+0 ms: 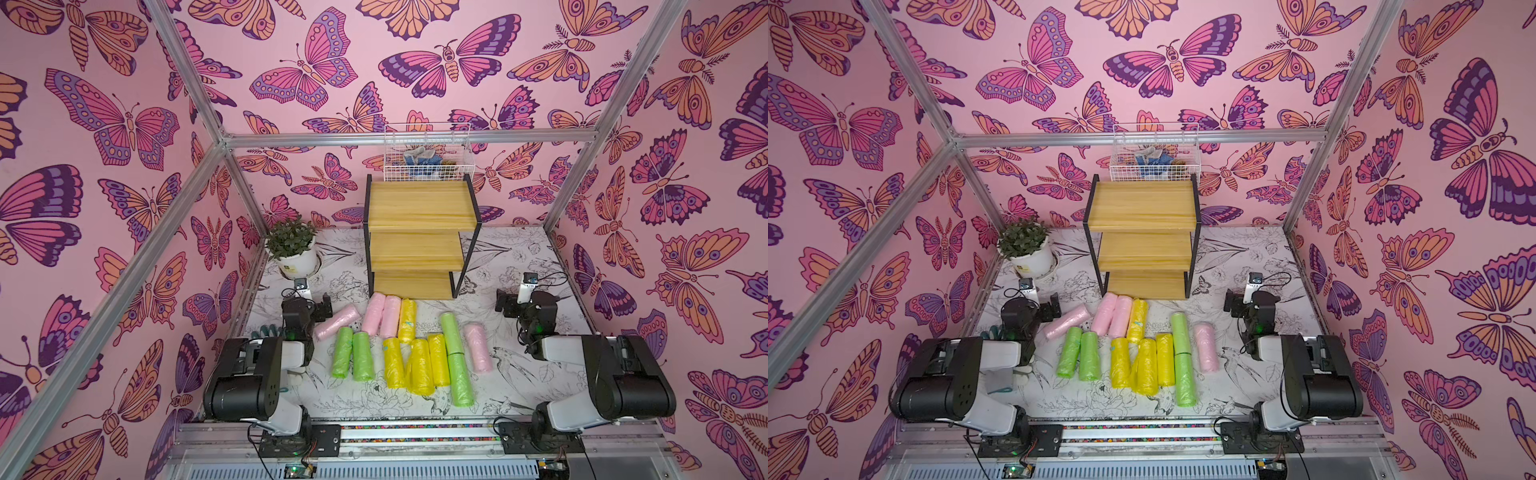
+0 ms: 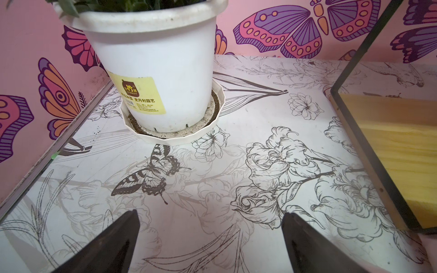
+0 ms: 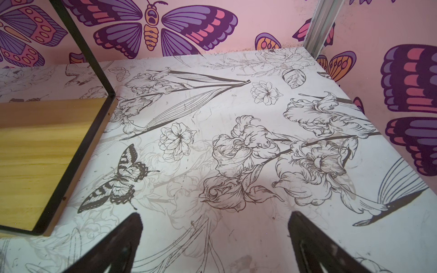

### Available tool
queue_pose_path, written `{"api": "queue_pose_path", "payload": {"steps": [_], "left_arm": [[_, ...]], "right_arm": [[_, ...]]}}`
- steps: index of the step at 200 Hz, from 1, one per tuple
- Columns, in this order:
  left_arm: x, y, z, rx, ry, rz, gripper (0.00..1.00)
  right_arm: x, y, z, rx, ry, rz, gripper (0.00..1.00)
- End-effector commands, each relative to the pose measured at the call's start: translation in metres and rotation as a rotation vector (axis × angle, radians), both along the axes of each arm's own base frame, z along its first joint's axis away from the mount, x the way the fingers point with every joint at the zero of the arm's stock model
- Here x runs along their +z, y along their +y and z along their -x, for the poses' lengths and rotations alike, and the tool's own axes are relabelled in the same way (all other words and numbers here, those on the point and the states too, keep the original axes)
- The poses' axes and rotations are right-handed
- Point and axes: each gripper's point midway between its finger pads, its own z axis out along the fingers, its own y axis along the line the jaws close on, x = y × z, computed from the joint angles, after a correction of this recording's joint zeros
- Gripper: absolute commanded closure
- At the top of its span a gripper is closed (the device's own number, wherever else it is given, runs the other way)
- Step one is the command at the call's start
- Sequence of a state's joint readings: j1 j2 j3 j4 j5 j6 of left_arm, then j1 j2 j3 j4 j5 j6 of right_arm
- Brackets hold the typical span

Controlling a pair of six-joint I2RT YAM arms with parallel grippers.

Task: Sort the rolls of trash bags by color and place them on the shelf
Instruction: Pick up the roll of trash bags from the center of the board.

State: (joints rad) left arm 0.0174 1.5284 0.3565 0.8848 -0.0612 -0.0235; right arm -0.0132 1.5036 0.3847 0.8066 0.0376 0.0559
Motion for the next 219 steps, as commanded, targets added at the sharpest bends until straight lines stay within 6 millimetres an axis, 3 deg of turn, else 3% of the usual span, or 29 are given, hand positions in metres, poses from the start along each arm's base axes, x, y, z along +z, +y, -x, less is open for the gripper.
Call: {"api": "queue_pose_path", "payload": {"steps": [1, 26, 30, 53, 67, 73, 91, 113, 139, 182, 219], "left_arm": [[0.012, -0.01, 0.01, -0.032, -0.065, -0.034, 0.02], [0.046, -0.002, 0.025, 0.082, -0.106, -0.103, 0.0], [0.063, -0.001, 0.027, 0.105, -0.147, -0.111, 0.0], [0.101, 0.006, 0.045, 0.239, -0.24, -0.093, 0.0], [0.108, -0.002, 0.055, 0.247, -0.22, -0.096, 0.0], [0.126, -0.009, 0.055, 0.233, -0.237, -0.077, 0.0], [0.138, -0.031, 0.063, 0.153, -0.174, -0.029, 0.0], [0.144, -0.048, 0.079, 0.093, -0.066, 0.037, 0.04], [0.139, -0.057, 0.104, 0.062, 0.038, 0.175, 0.1], [0.122, -0.075, 0.143, -0.038, 0.179, 0.318, 0.13], [0.121, -0.099, 0.155, -0.143, 0.285, 0.366, 0.13]], "right_arm": [[0.023, -0.017, -0.002, -0.11, -0.074, 0.001, 0.0], [0.035, -0.031, 0.014, -0.239, 0.12, -0.013, 0.01], [0.038, -0.032, 0.018, -0.257, 0.142, -0.024, 0.01], [0.05, -0.029, 0.049, -0.288, 0.186, -0.09, 0.01], [0.054, -0.022, 0.071, -0.28, 0.235, -0.144, 0.01], [0.054, -0.016, 0.081, -0.265, 0.273, -0.173, 0.01], [0.05, 0.013, 0.105, -0.158, 0.43, -0.279, 0.04], [0.035, 0.046, 0.138, -0.054, 0.657, -0.384, 0.17], [0.024, 0.076, 0.158, 0.028, 0.771, -0.425, 0.13], [0.0, 0.093, 0.175, 0.005, 0.905, -0.34, 0.04], [-0.022, 0.105, 0.181, -0.004, 0.936, -0.324, 0.07]]}}
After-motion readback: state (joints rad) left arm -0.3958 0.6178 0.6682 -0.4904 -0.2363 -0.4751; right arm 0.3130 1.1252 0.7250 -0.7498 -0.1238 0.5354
